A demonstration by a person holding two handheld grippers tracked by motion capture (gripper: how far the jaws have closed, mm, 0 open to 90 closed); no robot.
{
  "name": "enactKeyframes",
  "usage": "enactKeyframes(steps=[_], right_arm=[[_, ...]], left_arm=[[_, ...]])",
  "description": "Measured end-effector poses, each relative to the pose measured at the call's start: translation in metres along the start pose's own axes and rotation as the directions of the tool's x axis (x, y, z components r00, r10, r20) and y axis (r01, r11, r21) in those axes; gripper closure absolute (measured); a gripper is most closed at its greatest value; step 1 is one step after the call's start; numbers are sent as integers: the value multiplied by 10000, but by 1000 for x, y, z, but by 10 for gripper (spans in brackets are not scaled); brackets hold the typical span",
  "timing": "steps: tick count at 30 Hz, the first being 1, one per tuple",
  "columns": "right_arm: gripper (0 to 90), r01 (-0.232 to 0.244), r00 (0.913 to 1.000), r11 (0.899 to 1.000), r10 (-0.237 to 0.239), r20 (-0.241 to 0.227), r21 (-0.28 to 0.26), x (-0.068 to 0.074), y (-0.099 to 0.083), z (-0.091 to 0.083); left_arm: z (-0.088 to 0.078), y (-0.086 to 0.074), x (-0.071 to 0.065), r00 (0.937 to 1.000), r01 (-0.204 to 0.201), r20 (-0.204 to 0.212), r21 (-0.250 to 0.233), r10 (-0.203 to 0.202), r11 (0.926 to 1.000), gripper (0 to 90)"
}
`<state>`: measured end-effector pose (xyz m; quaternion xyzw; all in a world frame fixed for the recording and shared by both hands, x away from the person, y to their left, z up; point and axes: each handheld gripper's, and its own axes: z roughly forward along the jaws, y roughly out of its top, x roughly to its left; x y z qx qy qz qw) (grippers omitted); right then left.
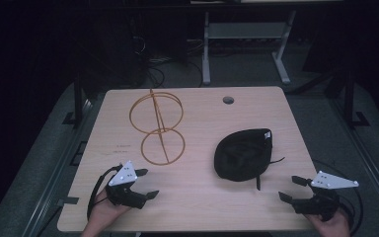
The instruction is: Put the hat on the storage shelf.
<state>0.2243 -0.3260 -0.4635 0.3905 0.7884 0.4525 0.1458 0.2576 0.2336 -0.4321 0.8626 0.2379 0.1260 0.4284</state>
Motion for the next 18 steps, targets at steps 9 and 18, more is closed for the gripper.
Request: enactKeyframes(steps=[9,18], right_arm=[[178,-158,9998,9999,158,-95,8,-1,1,1],[177,28,9999,10000,-28,-101,-29,3,7,3]], left_arm=[[1,7,-5,9998,-8,204,-178,12,9998,181],[11,28,-14,9965,-370,736,-340,394,9987,181]])
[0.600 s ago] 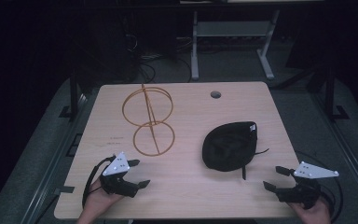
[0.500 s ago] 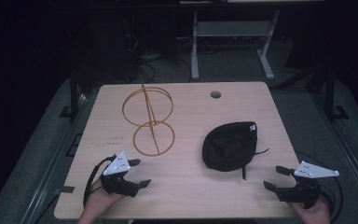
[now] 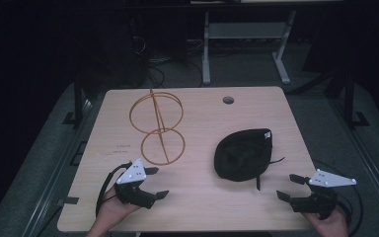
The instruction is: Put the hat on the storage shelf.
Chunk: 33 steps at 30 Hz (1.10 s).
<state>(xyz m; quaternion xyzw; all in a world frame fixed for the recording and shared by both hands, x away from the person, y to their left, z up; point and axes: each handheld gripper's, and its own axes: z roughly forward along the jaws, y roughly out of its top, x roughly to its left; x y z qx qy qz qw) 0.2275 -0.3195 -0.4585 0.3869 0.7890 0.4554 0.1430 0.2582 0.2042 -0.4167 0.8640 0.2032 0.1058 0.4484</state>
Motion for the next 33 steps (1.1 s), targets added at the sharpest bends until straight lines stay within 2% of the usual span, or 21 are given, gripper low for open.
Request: enactKeyframes(steps=[11,14,16,21,23,28,33], right_arm=[[178,116,9999,9999,-116,-32,26,3,2,1],[178,139,9999,9999,-138,-20,15,3,3,0],[178,127,9999,9999,-127,-52,26,1,2,0],[178,50,10000,10000,-50,-11,59,0,1,-1],[178,85,10000,10000,-85,-7,-7,0,1,-1],[178,64,10000,10000,-64,24,-47,0,0,-3],[178,-32,10000,10000,32,4,-42,-2,-1,-3]], left_arm=[[16,25,-8,9973,-486,558,17,485,9988,181],[26,35,-13,9949,-619,794,-38,620,9981,181],[32,42,-16,9918,-825,964,-146,835,9965,184],[49,57,-22,9858,-1120,1254,-48,1117,9937,185],[52,59,-23,9848,-1151,1307,-23,1144,9933,185],[70,72,-24,9770,-1280,1718,11,1259,9918,186],[83,80,-24,9733,-1349,1879,32,1319,9909,191]])
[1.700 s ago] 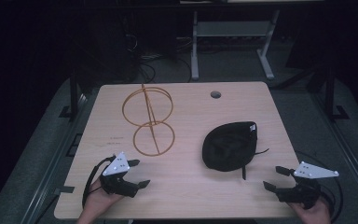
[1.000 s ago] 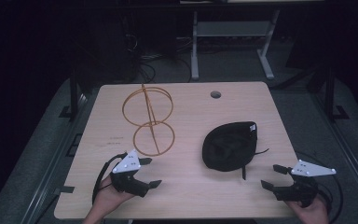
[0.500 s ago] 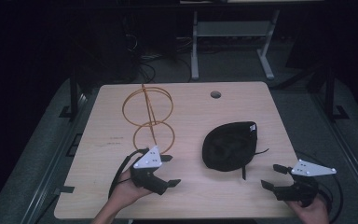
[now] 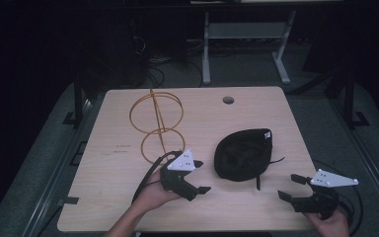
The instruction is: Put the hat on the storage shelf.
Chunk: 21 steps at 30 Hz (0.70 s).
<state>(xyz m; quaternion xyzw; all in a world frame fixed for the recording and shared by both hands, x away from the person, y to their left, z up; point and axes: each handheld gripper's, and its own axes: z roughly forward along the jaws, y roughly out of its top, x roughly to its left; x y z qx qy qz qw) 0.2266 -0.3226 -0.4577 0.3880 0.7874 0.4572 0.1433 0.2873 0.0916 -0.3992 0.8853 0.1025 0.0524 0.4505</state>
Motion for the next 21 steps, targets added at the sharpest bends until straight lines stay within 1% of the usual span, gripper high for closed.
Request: enactKeyframes(steps=[8,10,11,12,17,21], right_arm=[[178,87,9999,10000,-86,-71,18,-1,0,1],[178,81,9999,10000,-80,-97,34,0,0,1],[178,81,9999,10000,-80,-97,34,0,0,1],[178,88,9999,10000,-88,-125,27,-1,0,1],[179,84,9999,10000,-84,-146,20,-1,0,0],[179,69,9998,10000,-69,-176,-10,-2,-1,1]], left_arm=[[24,14,8,9993,-218,292,219,212,9995,220],[32,18,10,9989,-253,408,384,238,9989,233],[32,18,10,9989,-253,408,384,238,9989,235],[40,20,12,9985,-270,496,532,243,9982,246],[56,26,16,9966,-412,746,808,352,9959,320],[69,31,19,9942,-707,897,1239,598,9898,369]])
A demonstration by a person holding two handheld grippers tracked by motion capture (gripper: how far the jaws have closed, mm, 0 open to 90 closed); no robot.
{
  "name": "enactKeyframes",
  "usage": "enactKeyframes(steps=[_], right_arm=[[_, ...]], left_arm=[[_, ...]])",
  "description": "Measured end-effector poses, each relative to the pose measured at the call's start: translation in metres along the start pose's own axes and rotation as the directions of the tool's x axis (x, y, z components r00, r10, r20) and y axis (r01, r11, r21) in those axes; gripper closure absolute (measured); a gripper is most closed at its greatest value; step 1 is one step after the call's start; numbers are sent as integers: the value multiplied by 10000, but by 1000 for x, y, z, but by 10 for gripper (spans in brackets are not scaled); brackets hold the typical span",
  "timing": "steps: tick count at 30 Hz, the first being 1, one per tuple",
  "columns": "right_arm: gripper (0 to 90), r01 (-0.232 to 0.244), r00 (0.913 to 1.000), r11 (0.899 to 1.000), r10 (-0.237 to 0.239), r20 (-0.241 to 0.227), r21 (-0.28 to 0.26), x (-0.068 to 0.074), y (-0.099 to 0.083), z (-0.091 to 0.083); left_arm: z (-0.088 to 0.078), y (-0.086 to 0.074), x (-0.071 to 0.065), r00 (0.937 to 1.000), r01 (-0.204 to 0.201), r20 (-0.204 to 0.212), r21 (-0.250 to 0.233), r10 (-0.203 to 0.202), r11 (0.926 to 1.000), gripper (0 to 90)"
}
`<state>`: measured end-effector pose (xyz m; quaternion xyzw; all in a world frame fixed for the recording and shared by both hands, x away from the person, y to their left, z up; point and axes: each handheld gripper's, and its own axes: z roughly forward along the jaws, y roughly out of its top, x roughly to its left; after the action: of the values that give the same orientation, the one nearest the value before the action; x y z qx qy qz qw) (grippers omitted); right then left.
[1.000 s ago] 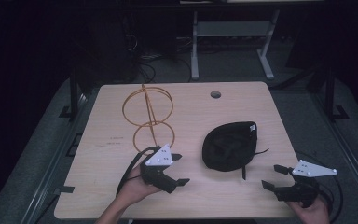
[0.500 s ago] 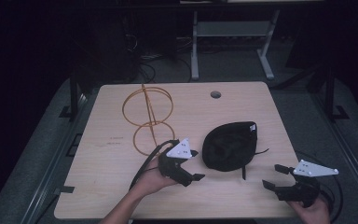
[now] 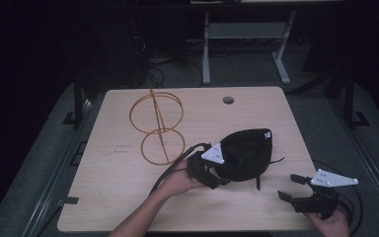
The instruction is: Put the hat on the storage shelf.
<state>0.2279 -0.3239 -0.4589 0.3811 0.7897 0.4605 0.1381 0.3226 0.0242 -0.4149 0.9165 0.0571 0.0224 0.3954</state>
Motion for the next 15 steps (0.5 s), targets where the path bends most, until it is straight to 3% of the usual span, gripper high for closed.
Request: enactKeyframes(steps=[7,12,15], right_arm=[[179,30,10000,10000,-30,-61,51,0,0,2],[180,15,9999,10000,-14,-116,99,-1,0,3],[180,5,9999,9999,-3,-115,156,-1,0,4]], left_arm=[[18,5,7,9989,-376,303,955,349,9947,507],[25,4,8,9969,-654,499,1093,602,9919,727],[25,5,8,9961,-727,581,1053,669,9918,795]])
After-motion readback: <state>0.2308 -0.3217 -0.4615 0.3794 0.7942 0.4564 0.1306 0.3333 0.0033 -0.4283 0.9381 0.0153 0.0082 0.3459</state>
